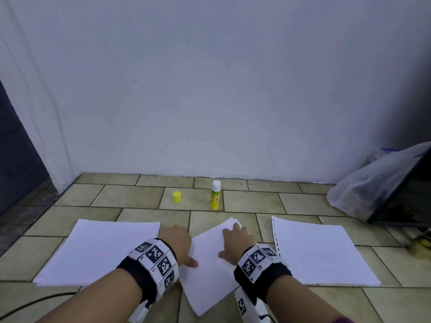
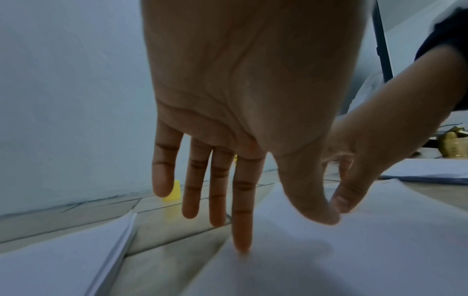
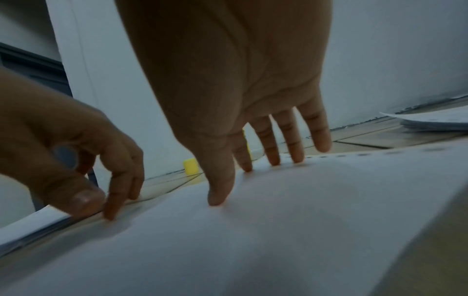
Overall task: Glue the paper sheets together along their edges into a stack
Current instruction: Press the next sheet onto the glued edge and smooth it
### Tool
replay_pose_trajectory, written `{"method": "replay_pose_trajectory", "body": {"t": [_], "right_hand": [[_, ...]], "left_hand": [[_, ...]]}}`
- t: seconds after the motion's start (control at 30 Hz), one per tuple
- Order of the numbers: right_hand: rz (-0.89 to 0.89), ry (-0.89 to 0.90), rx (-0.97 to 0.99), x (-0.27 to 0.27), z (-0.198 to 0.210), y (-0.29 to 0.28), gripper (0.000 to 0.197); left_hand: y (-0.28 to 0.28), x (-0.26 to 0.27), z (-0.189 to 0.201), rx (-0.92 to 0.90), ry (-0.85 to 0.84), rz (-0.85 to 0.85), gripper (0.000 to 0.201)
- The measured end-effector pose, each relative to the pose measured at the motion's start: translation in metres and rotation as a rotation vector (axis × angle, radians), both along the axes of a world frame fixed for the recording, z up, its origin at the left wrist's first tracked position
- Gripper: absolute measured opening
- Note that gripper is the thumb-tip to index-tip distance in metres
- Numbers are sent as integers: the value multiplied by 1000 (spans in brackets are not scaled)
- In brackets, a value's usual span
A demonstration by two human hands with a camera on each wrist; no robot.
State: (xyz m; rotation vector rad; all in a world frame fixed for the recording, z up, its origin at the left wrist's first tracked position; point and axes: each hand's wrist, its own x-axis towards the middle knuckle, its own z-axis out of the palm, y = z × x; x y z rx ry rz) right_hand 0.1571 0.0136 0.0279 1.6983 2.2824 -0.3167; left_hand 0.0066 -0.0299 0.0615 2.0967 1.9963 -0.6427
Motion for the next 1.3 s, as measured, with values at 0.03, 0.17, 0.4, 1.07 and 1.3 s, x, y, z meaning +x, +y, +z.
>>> {"method": "replay_pose_trajectory", "body": {"t": [0.03,0.17,0.4,1.07,1.3], "right_hand": [[60,13,1,-2,-1,-1,51],[245,77,-6,-9,-3,0,65],[319,47,-102,-13,1,-2,80],[53,-94,67,21,8,8,53],[126,36,-35,-16,1,-10,51]], "left_hand": [[0,1,-1,10,14,-12,65],[5,6,-11,99,-18,-113,59],[5,12,-31,-34,-39,-33,98],[11,1,-6,-99,-44,-122,79],[10,-2,-11,28,-87,-172,73]]}}
